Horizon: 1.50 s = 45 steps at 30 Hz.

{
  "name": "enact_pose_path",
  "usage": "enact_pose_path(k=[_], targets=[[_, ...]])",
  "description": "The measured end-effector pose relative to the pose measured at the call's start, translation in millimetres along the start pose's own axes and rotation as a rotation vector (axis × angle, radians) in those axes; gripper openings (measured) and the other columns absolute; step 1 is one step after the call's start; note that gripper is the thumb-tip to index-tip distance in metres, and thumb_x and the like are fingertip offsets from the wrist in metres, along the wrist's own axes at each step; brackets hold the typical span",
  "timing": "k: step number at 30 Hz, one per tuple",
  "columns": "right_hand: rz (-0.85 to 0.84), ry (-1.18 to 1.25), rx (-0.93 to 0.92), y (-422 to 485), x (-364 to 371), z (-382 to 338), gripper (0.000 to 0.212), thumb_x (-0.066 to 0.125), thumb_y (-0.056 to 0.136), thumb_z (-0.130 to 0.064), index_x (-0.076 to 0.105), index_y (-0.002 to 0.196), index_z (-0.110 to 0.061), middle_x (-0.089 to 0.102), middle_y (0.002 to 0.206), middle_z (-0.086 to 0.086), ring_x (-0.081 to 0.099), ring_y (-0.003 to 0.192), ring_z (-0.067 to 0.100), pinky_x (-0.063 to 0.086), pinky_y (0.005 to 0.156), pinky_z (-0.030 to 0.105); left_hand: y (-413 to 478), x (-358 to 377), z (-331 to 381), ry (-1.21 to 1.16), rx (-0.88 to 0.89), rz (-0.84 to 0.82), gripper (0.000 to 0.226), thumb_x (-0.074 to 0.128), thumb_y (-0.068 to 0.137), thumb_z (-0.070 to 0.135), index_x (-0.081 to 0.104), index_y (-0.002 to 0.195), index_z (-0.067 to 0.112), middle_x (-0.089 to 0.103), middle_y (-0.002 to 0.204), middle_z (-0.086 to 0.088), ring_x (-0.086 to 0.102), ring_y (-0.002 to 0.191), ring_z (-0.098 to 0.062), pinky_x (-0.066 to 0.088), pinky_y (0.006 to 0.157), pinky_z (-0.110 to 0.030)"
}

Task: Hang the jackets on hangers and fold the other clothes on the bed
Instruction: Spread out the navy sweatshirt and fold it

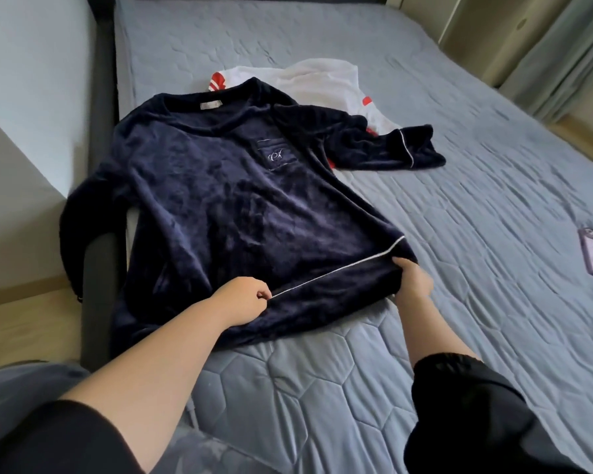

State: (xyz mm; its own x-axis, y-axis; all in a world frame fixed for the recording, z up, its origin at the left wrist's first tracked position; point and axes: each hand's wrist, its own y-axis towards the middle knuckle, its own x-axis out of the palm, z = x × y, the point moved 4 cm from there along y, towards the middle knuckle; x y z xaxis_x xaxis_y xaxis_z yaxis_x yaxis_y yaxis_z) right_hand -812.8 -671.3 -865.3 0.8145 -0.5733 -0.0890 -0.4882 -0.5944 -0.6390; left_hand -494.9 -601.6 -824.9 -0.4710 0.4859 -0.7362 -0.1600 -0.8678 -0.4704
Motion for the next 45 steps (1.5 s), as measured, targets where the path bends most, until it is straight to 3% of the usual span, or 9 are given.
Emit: enact_pose_path(k=[2,7,15,19,23,30,33,38,45], targets=[[0.199,0.086,0.03,-0.3,-14.9,8.2,0.029,0.073,0.068,-0.015,0.06,0.093,-0.007,0.058,0.076,0.004,0.055,0.066,0.021,0.049,0.06,0.031,0.4,6.2,-1.7,-0.003,-0.015,-0.003,0.026,0.049,0.091,0.017,0.067,0.108,0.026,0.065,0.1,0.005,0.061,0.089,-0.015,0.052,0.084,-0.033],[-0.007,0.396,0.083,-5.3,-7.2,8.9,0.023,0.052,0.084,-0.033,0.044,0.067,-0.018,0.043,0.063,-0.003,0.044,0.05,0.014,0.038,0.051,0.021,1.8,11.5,-4.5,-0.013,-0.032,0.019,0.027,0.049,0.093,0.018,0.064,0.114,0.026,0.063,0.11,0.005,0.058,0.094,-0.013,0.05,0.083,-0.027],[-0.207,-0.05,0.127,1.6,-3.5,11.1,0.033,0.064,0.082,-0.05,0.059,0.078,-0.018,0.056,0.062,0.004,0.051,0.051,0.018,0.04,0.045,0.023,0.6,14.1,-4.1,-0.003,-0.021,0.046,0.03,0.05,0.093,0.017,0.062,0.12,0.022,0.062,0.12,0.003,0.057,0.106,-0.015,0.047,0.087,-0.026],[-0.056,-0.072,-0.027,8.4,-16.7,1.4,0.017,0.065,0.084,-0.023,0.065,0.093,-0.008,0.068,0.075,0.012,0.066,0.066,0.028,0.055,0.061,0.036,0.7,15.9,-5.3,0.009,-0.029,0.035,0.033,0.049,0.093,0.018,0.059,0.124,0.022,0.06,0.124,0.002,0.056,0.109,-0.016,0.046,0.088,-0.027],[0.348,-0.503,-0.367,2.0,-44.2,-13.3,0.017,0.053,0.091,-0.023,0.055,0.098,-0.007,0.064,0.107,0.018,0.06,0.095,0.037,0.048,0.079,0.04,1.3,22.1,-0.8,0.09,-0.012,-0.099,0.041,0.051,0.093,0.029,0.049,0.133,0.02,0.053,0.128,-0.001,0.052,0.112,-0.02,0.044,0.094,-0.032],[0.24,-1.162,-0.37,-6.9,-9.2,13.6,0.069,0.047,0.091,-0.049,0.027,0.145,-0.011,0.027,0.152,0.015,0.024,0.139,0.034,0.022,0.108,0.055,-3.1,36.4,-3.9,0.206,0.033,-0.186,0.067,0.054,0.088,0.043,0.031,0.147,0.022,0.038,0.146,0.004,0.035,0.133,-0.019,0.041,0.102,-0.036],[0.279,-1.458,-0.484,-18.2,13.8,24.0,0.072,0.04,0.089,-0.023,0.007,0.153,-0.014,-0.002,0.16,0.012,-0.003,0.147,0.031,0.002,0.113,0.06,-7.7,25.6,-9.2,0.042,0.04,-0.153,0.052,0.055,0.09,0.034,0.043,0.14,0.027,0.049,0.139,0.003,0.047,0.123,-0.018,0.042,0.1,-0.032],[0.008,-1.551,-0.932,-71.7,119.2,40.4,0.077,0.041,0.086,-0.006,0.004,0.153,-0.014,-0.003,0.161,0.012,-0.005,0.147,0.029,0.002,0.116,0.053,-24.8,-17.1,-54.9,-0.222,-0.078,0.166,0.044,0.05,0.095,0.021,0.046,0.138,0.027,0.052,0.131,0.001,0.054,0.103,-0.014,0.037,0.083,-0.02],[-0.589,-1.372,-1.028,-151.3,234.2,66.7,0.056,0.048,0.094,-0.017,0.031,0.147,-0.01,0.027,0.155,0.011,0.021,0.143,0.026,0.021,0.116,0.039,-50.6,-56.5,-140.8,-0.34,-0.381,0.53,0.043,0.051,0.09,0.016,0.052,0.133,0.023,0.045,0.138,0.003,0.049,0.114,-0.019,0.043,0.081,-0.028]])
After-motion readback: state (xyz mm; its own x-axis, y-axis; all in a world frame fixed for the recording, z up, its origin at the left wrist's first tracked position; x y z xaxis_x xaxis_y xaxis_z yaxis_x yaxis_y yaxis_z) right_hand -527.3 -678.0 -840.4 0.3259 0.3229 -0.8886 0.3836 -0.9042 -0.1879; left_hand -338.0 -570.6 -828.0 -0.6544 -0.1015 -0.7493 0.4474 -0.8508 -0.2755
